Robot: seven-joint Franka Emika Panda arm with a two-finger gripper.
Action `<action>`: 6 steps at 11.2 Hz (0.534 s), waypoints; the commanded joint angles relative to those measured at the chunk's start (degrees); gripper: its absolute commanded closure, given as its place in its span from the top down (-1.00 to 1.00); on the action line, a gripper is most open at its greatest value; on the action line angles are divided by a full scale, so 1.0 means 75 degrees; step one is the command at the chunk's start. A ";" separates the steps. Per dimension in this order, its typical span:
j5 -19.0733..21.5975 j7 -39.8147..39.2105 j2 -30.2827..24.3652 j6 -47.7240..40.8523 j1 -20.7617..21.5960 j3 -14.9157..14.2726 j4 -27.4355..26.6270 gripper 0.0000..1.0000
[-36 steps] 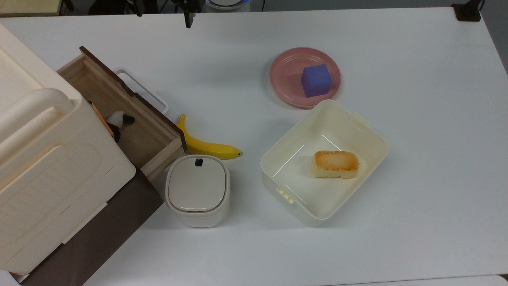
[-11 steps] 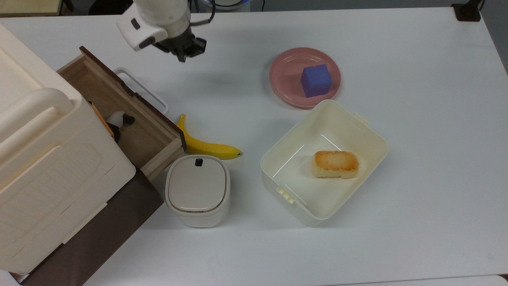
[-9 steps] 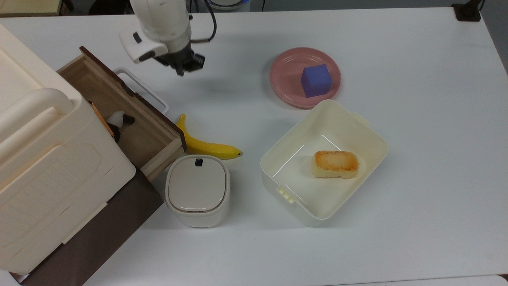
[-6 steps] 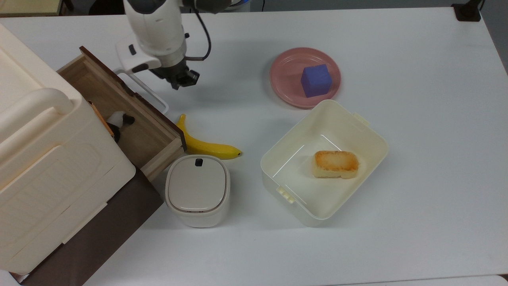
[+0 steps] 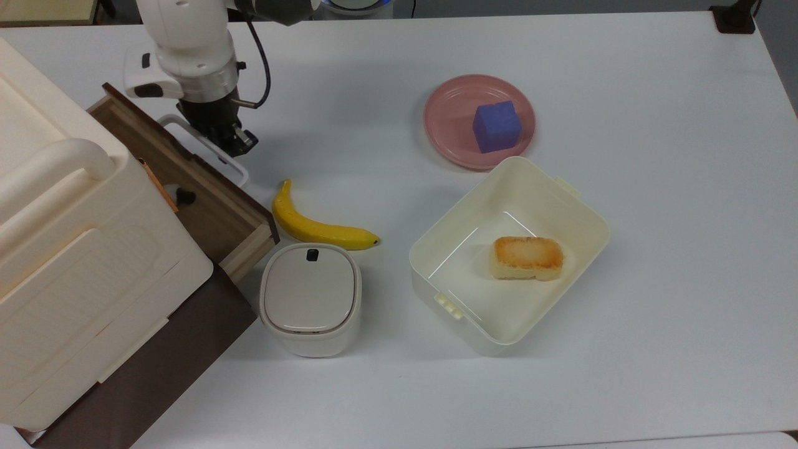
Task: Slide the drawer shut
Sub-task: 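Move the gripper down toward the open drawer's front face, then push the drawer front inward with the gripper until shut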
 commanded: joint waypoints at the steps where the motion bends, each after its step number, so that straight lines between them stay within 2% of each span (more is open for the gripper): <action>1: -0.0194 0.0581 0.0191 0.0848 -0.0123 -0.0064 0.0141 -1.00; 6: -0.1809 0.2783 0.0460 0.2021 -0.0252 -0.0053 0.0141 -1.00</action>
